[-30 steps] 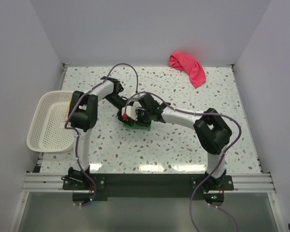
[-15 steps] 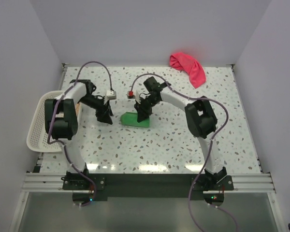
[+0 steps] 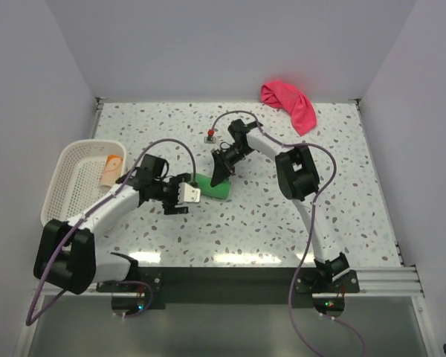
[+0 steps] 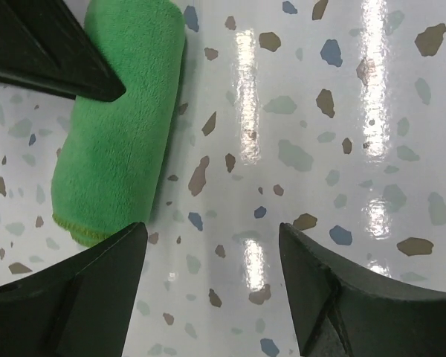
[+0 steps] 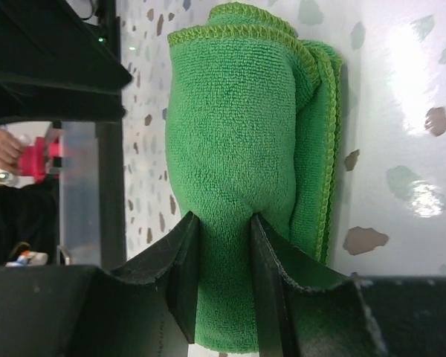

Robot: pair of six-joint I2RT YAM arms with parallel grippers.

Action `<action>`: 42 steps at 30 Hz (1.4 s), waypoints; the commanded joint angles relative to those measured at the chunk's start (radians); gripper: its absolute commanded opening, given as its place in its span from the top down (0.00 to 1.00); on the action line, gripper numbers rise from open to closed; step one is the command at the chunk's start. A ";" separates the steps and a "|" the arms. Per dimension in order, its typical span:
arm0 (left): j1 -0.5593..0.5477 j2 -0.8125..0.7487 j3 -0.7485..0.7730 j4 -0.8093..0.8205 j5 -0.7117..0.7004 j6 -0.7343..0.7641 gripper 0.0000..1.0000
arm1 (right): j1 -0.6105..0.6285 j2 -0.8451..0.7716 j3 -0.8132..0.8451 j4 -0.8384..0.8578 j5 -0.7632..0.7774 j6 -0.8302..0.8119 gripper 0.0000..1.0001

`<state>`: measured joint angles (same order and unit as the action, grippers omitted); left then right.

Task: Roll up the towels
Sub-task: Roll the towel

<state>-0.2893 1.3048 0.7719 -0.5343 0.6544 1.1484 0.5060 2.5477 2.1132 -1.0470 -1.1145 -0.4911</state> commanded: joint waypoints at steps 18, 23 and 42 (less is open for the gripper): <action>-0.218 0.116 -0.082 0.500 -0.208 0.093 0.29 | 0.028 0.066 -0.085 -0.048 0.134 0.017 1.00; -0.267 0.185 -0.091 0.573 -0.259 0.102 0.32 | 0.035 0.060 -0.082 -0.064 0.150 -0.007 1.00; -0.194 0.445 0.211 -0.056 -0.150 -0.162 0.79 | -0.090 -0.494 -0.505 0.338 0.387 0.042 0.46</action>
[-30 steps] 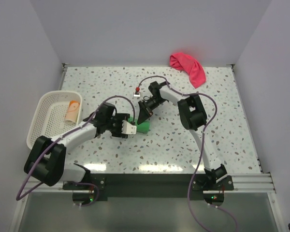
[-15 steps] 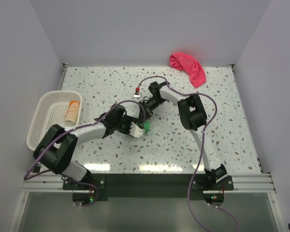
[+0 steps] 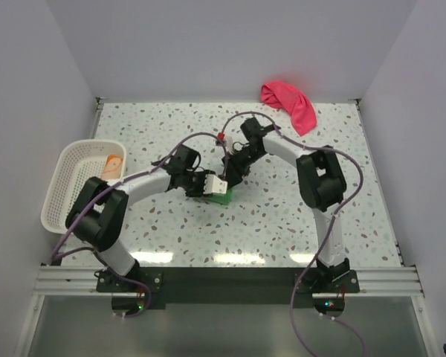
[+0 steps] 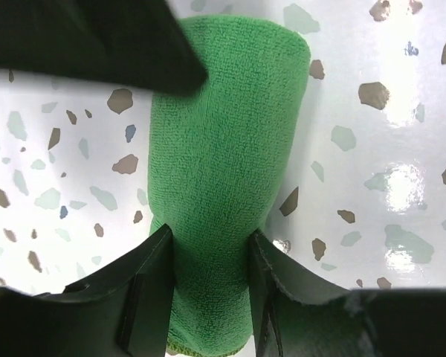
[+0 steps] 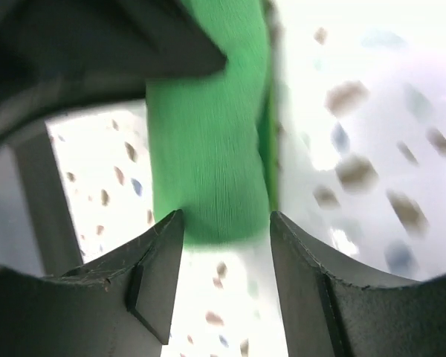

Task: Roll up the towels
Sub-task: Roll the towel

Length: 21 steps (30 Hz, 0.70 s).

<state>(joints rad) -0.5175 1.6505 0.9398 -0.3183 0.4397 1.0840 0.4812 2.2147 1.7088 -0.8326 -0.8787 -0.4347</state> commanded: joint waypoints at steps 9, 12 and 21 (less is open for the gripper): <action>0.158 0.307 0.303 -0.478 0.231 -0.157 0.79 | -0.066 -0.461 -0.455 0.444 0.230 0.071 0.35; 0.169 0.354 0.359 -0.522 0.249 -0.154 0.79 | -0.055 -0.523 -0.556 0.589 0.233 0.122 0.35; 0.175 0.434 0.409 -0.556 0.220 -0.133 0.77 | 0.117 -0.558 -0.568 0.551 0.493 -0.230 0.38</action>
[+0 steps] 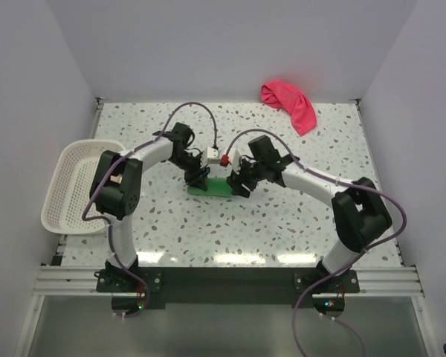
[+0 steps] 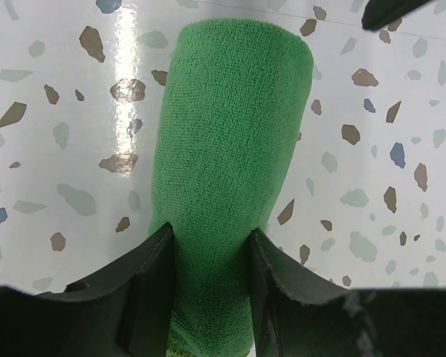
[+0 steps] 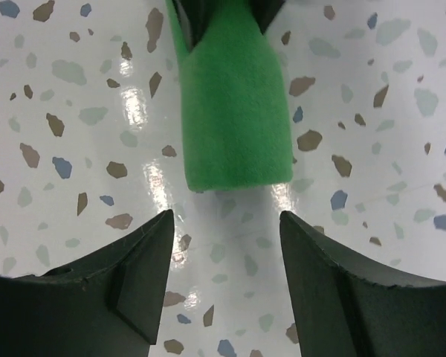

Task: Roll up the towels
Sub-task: Roll the towel

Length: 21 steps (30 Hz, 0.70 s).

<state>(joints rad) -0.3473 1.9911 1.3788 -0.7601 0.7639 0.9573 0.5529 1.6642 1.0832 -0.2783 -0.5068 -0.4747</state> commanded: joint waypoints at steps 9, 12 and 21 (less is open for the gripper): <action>0.016 0.186 0.071 -0.143 -0.090 -0.014 0.75 | 0.143 -0.017 0.066 0.025 0.214 -0.269 0.37; 0.018 0.208 0.094 -0.156 -0.081 -0.008 0.75 | 0.173 -0.001 0.032 0.108 0.231 -0.295 0.36; 0.024 0.276 0.154 -0.216 -0.075 0.026 0.74 | 0.220 0.060 -0.019 0.271 0.267 -0.370 0.36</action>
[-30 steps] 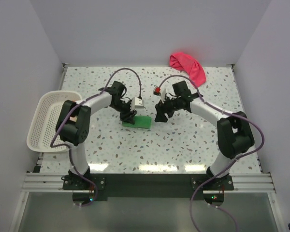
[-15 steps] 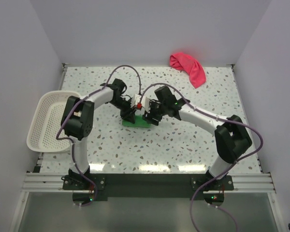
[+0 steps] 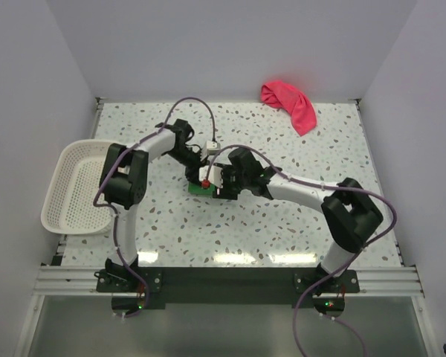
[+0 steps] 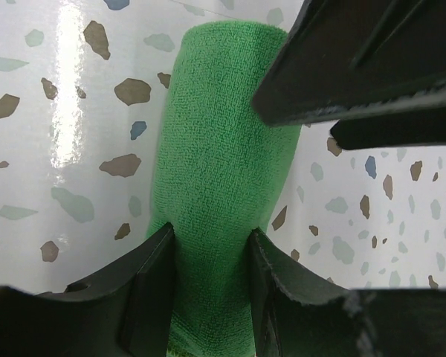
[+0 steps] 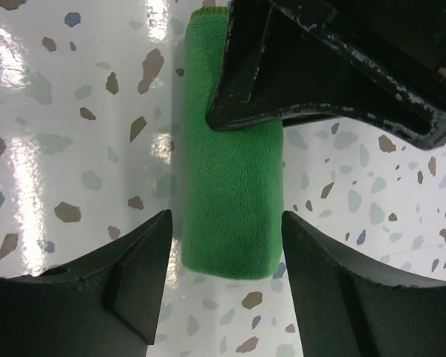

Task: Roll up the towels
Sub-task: Roll the towel

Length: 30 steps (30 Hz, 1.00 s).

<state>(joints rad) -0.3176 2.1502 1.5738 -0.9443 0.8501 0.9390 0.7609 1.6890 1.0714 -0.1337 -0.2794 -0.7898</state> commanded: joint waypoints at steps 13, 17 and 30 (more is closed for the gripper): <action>0.052 0.097 -0.037 -0.040 -0.080 0.070 0.61 | 0.011 0.202 0.050 0.076 0.002 -0.071 0.74; 0.124 0.031 -0.054 -0.059 0.015 0.076 0.31 | 0.003 0.232 0.102 -0.042 -0.042 -0.094 0.86; 0.359 -0.527 -0.286 0.214 0.006 -0.005 0.00 | -0.051 0.408 0.406 -0.455 -0.271 -0.029 0.97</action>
<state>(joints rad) 0.0311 1.7660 1.3582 -0.8394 0.9012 0.9520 0.7074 2.0247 1.4361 -0.3645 -0.4667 -0.8486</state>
